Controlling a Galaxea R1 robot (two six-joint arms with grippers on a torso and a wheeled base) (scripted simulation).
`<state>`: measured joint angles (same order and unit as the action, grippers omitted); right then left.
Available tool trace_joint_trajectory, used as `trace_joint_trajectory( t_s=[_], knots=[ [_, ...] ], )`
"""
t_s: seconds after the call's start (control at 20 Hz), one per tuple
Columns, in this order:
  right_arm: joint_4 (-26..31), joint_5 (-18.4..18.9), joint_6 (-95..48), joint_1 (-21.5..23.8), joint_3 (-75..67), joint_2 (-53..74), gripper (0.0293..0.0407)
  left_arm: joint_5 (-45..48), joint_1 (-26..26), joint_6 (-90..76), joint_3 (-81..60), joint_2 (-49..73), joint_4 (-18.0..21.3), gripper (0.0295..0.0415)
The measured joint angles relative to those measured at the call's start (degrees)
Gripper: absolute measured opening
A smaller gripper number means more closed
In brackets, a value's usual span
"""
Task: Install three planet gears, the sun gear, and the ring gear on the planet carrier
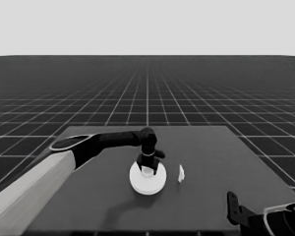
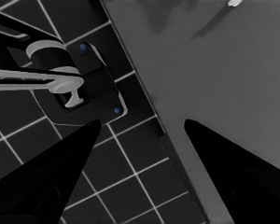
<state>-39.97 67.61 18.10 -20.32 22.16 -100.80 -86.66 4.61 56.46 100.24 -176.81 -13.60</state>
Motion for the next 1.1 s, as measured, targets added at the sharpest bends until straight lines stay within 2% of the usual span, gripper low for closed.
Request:
trace_joint_trajectory(
  t_s=[0.9, 0.95, 1.0, 1.1],
  knots=[
    [0.0, 0.0, 0.0, 0.0, 0.0, 0.0, 0.0385, 0.0, 0.0, -9.0, 0.0, 0.0, 0.0, 0.0349],
    [0.0, 0.0, 0.0, 0.0, 0.0, 0.0, 0.0385, 0.0, 0.0, -9.3, 0.0, 0.0, 0.0, 0.0373],
    [0.0, 0.0, 0.0, 0.0, 0.0, 0.0, 0.0385, 0.0, 0.0, -9.5, 0.0, 0.0, 0.0, 0.0381],
    [0.0, 0.0, 0.0, 0.0, 0.0, 0.0, 0.0385, 0.0, 0.0, -9.6, 0.0, 0.0, 0.0, 0.0384]
  ],
)
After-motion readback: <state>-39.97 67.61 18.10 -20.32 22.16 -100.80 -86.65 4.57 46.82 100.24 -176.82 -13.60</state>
